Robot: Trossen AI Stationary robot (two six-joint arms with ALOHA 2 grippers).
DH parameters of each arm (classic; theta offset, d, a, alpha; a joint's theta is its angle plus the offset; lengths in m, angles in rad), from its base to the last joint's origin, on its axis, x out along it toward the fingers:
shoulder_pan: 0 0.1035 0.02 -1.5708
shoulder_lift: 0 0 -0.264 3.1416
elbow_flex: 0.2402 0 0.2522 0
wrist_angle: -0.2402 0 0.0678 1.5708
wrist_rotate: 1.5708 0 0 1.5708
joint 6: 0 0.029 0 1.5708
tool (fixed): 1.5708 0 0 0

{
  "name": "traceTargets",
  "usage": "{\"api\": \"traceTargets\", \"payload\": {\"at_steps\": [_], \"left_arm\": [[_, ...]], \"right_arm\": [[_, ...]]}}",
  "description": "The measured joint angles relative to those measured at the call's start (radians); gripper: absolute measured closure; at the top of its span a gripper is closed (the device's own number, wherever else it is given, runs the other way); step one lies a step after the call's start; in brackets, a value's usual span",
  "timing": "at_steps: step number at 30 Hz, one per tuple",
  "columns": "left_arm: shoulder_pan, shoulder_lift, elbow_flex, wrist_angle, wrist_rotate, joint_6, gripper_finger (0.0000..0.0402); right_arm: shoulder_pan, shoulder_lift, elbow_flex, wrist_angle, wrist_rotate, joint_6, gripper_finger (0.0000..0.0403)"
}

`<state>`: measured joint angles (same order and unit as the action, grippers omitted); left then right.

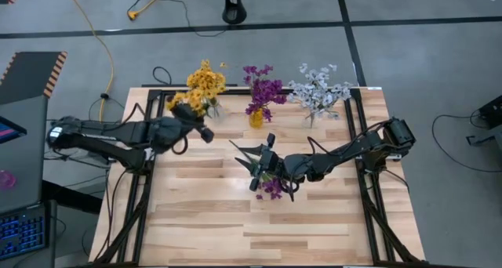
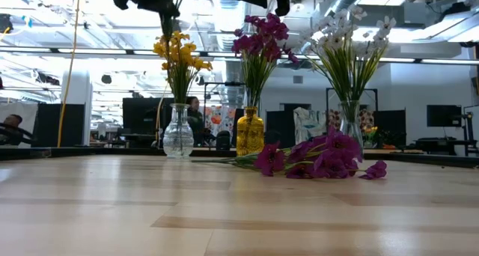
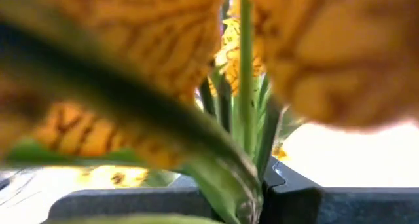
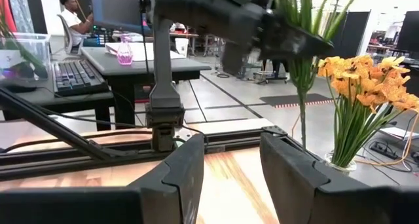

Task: Sort flowers into vase by color
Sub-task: Put the yellow flowers into the left transparent vase

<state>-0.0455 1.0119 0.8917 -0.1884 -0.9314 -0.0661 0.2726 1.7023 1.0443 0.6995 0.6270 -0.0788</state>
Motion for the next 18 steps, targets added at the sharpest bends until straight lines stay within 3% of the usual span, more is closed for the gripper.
{"api": "traceTargets", "payload": {"at_steps": [8, 15, 18], "left_arm": [[0.157, -0.002, -0.052, 0.000, 0.061, 0.005, 0.0393], [0.261, -0.025, -0.252, 0.442, 0.178, 0.160, 0.0393], [0.297, -0.041, -0.300, 0.534, 0.228, 0.164, 0.0393]], "right_arm": [[0.000, 0.000, 0.000, 0.001, 0.000, 0.000, 0.0227], [0.000, 0.000, 0.000, -0.006, 0.000, 0.001, 0.0227], [0.000, 0.000, 0.000, -0.022, 0.001, 0.001, 0.0227]]}}
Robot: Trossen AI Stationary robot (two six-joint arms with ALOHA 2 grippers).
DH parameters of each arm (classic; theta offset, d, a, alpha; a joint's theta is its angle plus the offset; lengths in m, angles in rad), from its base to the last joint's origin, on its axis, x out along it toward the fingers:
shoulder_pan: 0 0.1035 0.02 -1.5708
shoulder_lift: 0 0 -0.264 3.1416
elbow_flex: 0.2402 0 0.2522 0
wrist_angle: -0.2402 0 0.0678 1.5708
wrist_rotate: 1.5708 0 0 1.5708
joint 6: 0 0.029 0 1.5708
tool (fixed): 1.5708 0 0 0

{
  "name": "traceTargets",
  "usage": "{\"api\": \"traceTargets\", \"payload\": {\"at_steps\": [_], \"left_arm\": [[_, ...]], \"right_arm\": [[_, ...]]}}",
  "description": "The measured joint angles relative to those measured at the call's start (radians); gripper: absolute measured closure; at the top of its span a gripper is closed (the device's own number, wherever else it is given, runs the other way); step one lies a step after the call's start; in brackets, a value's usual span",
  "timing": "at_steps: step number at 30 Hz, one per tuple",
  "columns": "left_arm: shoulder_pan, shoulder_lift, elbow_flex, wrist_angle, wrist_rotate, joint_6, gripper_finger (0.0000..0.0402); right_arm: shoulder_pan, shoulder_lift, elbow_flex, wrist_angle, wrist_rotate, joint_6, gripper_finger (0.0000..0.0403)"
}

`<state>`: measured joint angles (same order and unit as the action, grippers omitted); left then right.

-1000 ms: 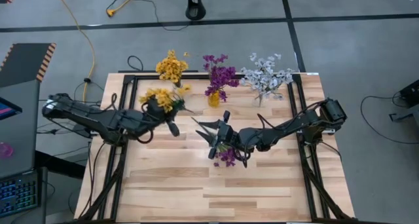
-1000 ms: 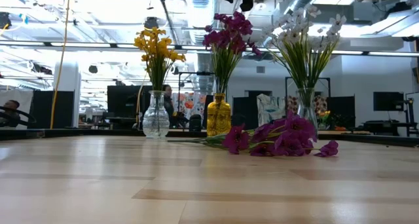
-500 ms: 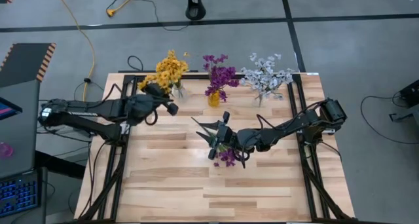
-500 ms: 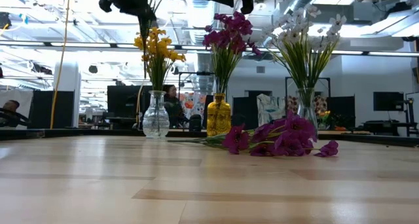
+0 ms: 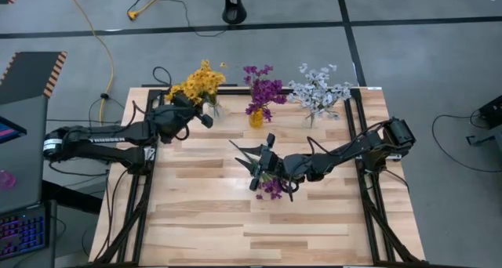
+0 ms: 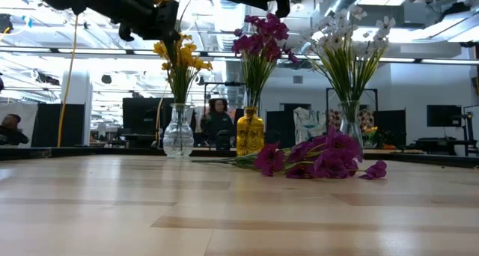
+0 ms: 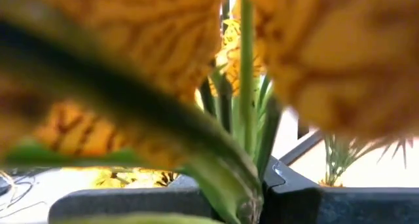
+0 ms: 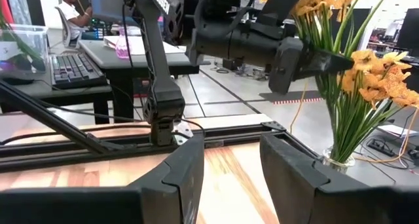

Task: Sort flowers into vase by color
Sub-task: Put the yellow flowers into the left transparent vase

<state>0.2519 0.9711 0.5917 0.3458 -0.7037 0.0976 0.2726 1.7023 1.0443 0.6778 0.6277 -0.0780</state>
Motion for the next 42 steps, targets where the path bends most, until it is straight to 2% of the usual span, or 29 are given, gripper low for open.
{"api": "traceTargets", "payload": {"at_steps": [12, 23, 30, 42], "left_arm": [[0.024, -0.016, -0.008, -0.044, 0.017, 0.037, 0.0393], [0.054, -0.017, -0.007, -0.091, 0.046, -0.053, 0.0393], [0.053, -0.024, 0.002, -0.095, 0.052, -0.029, 0.0393], [0.053, -0.134, 0.005, -0.137, 0.017, -0.030, 0.0393]], "right_arm": [[0.000, 0.000, 0.000, -0.013, 0.001, 0.001, 0.0227], [0.000, 0.000, 0.000, -0.013, 0.001, 0.001, 0.0227], [0.000, 0.000, 0.000, -0.015, 0.001, 0.001, 0.0227], [0.000, 0.000, 0.000, -0.020, 0.001, 0.000, 0.0227]]}}
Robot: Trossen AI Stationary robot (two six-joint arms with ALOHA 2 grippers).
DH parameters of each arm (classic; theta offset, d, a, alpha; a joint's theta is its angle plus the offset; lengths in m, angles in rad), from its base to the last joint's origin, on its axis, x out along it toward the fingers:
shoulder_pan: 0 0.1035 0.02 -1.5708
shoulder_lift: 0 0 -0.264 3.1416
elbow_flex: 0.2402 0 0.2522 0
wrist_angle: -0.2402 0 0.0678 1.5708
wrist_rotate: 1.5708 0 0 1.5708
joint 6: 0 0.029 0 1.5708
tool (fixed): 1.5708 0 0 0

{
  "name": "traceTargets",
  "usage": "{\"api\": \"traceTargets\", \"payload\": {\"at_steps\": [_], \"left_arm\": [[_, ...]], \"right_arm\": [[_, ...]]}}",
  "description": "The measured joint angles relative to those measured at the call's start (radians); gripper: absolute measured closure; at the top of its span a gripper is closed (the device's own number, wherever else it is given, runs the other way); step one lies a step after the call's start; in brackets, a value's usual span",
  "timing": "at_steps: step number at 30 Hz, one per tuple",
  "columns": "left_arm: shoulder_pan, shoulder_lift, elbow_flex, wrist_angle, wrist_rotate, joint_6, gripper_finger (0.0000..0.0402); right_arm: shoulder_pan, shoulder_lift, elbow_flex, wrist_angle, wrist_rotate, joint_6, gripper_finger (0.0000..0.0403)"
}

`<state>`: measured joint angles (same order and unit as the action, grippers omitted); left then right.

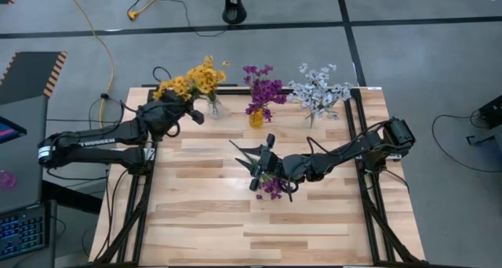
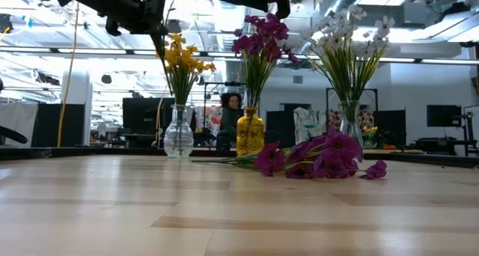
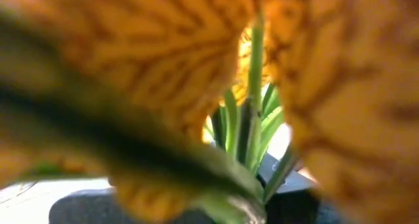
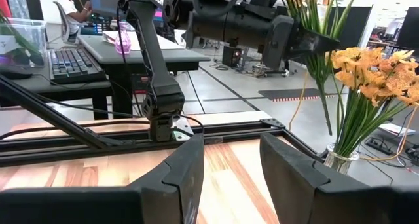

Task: Sort flowers into vase by color
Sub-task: Put the yellow flowers into the left transparent vase

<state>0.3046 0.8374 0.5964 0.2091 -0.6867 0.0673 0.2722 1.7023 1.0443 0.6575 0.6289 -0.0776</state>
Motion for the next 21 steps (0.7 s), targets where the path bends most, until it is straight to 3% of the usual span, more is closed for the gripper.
{"api": "traceTargets", "payload": {"at_steps": [10, 21], "left_arm": [[0.033, 0.034, 0.000, -0.014, -0.005, -0.026, 0.0393], [0.110, 0.099, 0.000, 0.074, 0.099, -0.049, 0.0393]], "right_arm": [[0.000, 0.000, 0.000, 0.000, 0.000, 0.000, 0.0227], [0.000, 0.000, 0.000, -0.001, 0.000, 0.000, 0.0227]]}}
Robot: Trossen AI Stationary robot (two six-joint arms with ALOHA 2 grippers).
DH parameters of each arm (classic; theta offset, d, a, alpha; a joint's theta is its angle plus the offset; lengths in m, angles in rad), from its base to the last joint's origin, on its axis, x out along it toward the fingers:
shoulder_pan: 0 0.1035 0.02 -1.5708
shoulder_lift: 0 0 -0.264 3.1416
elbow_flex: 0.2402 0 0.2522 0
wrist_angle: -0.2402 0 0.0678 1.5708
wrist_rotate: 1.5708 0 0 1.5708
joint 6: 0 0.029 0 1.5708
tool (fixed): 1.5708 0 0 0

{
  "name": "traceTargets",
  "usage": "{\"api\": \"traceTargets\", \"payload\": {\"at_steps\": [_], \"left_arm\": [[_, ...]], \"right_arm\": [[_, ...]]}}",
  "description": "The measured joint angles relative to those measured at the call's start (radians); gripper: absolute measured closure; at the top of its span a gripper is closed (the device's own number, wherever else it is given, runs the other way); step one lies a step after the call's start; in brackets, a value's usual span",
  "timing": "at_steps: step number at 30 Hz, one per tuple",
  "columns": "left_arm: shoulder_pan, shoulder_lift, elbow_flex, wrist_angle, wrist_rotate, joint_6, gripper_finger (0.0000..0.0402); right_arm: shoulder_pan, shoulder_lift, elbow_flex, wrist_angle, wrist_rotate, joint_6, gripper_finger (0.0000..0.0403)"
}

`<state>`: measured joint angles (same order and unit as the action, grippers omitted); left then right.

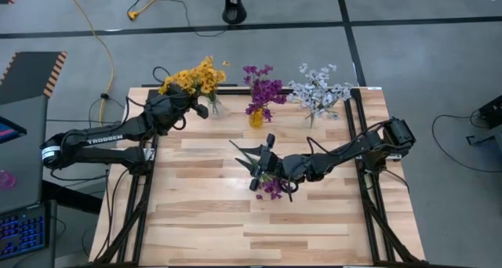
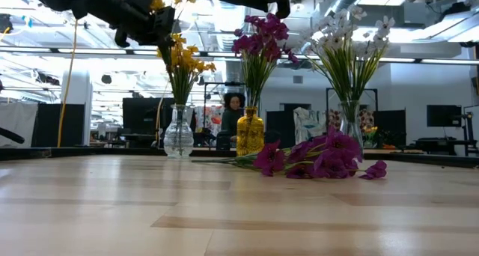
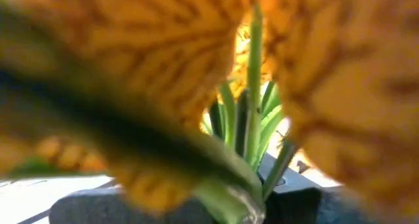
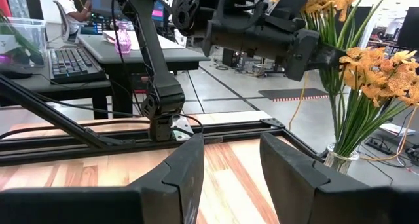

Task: Sort flowers into vase by color
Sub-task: Put the yellow flowers into the left transparent vase

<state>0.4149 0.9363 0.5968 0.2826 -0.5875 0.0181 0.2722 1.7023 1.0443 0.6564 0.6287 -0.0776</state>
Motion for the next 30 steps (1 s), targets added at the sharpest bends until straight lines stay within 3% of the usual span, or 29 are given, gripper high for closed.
{"api": "traceTargets", "payload": {"at_steps": [15, 30], "left_arm": [[0.003, 0.000, 0.000, -0.060, -0.057, -0.072, 0.0393], [0.052, -0.002, 0.002, -0.181, -0.049, -0.250, 0.0393]], "right_arm": [[0.000, 0.000, 0.000, -0.002, 0.000, 0.000, 0.0227], [0.000, 0.000, 0.000, -0.002, 0.000, 0.000, 0.0227]]}}
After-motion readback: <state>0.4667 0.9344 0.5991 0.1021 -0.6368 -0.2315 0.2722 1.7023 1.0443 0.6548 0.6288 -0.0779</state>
